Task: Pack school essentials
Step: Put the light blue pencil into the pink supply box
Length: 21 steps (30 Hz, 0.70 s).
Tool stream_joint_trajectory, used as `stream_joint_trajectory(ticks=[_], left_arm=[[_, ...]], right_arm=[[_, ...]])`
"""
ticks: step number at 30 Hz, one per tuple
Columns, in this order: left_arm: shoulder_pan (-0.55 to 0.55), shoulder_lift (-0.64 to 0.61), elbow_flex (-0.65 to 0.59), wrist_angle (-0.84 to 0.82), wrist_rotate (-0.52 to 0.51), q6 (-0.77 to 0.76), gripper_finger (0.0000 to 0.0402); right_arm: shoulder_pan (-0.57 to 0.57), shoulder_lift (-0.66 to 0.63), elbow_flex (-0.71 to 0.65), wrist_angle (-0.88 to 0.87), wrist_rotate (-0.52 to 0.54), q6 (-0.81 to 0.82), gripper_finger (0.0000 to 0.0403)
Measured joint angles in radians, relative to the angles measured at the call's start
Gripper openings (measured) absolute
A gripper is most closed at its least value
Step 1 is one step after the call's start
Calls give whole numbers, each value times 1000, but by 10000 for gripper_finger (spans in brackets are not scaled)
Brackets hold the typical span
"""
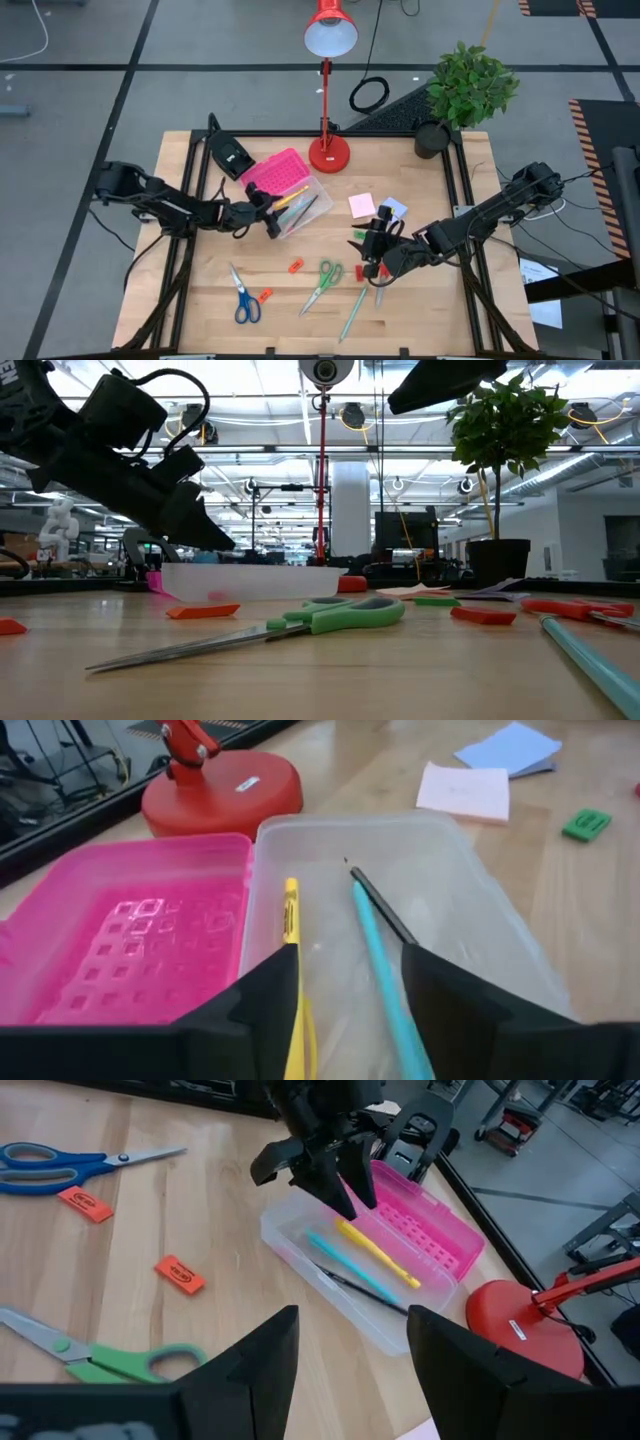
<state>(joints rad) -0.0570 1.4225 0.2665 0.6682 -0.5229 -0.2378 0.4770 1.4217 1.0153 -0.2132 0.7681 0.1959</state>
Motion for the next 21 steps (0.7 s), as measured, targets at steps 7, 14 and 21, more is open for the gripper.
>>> stream_joint_trajectory(ticks=[7,14,21], left_arm=[[0,-42,0,14,1,19,191],[-11,-174,0,-9,28,72,161],[-31,-360,0,-106,29,132,141]], right_arm=[[0,0,0,0,-62,62,180],[5,0,0,-1,-66,97,180],[9,0,0,5,-65,148,180]])
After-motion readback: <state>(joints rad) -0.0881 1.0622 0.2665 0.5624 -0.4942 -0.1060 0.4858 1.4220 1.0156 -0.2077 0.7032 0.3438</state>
